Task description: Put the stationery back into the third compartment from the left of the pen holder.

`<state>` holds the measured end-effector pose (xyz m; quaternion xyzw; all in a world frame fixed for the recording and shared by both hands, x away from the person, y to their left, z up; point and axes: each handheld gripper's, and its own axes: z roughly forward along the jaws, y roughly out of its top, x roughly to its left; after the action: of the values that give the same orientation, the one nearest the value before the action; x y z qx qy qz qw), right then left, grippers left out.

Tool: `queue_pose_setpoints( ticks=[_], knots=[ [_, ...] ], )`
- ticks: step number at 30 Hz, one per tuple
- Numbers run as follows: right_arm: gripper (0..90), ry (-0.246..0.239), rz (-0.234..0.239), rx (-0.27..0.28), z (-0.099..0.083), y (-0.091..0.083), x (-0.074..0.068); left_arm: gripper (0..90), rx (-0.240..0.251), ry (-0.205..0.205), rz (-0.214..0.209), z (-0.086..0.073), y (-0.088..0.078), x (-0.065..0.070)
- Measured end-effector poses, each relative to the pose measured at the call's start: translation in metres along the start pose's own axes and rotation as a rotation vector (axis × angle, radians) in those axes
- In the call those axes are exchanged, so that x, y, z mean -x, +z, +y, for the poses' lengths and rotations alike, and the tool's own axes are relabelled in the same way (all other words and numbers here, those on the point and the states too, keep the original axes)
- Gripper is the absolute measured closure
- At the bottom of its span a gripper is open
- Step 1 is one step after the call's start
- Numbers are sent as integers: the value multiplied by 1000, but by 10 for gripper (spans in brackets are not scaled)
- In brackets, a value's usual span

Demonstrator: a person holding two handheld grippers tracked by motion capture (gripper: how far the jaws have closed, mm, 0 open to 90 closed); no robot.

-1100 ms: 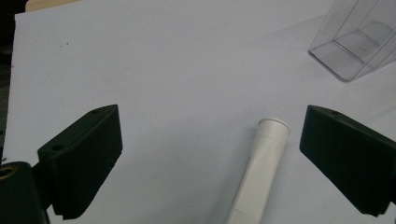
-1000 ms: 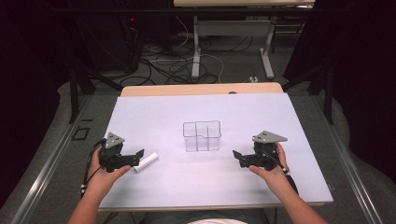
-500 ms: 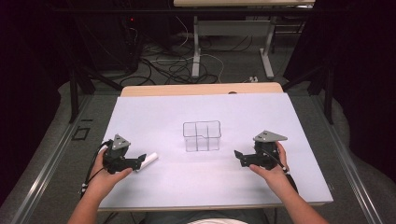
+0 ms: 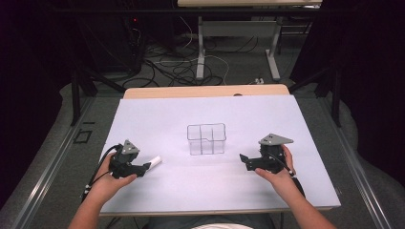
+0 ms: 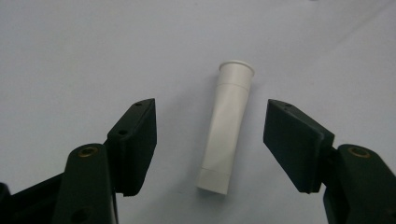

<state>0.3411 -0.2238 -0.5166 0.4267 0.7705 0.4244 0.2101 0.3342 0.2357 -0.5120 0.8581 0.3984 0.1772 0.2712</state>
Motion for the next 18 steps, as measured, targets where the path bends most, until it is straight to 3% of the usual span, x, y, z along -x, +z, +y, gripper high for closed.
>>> queue_pose_setpoints(
  ticks=[6, 18],
  knots=[
    [56, 2, 6, -16, -1, 0, 1, 473, -58, 43, -4, 3, 0, 3],
    [85, -8, 12, -25, -3, 3, 2, 543, -192, 81, -4, -3, 12, 5]
  ],
)
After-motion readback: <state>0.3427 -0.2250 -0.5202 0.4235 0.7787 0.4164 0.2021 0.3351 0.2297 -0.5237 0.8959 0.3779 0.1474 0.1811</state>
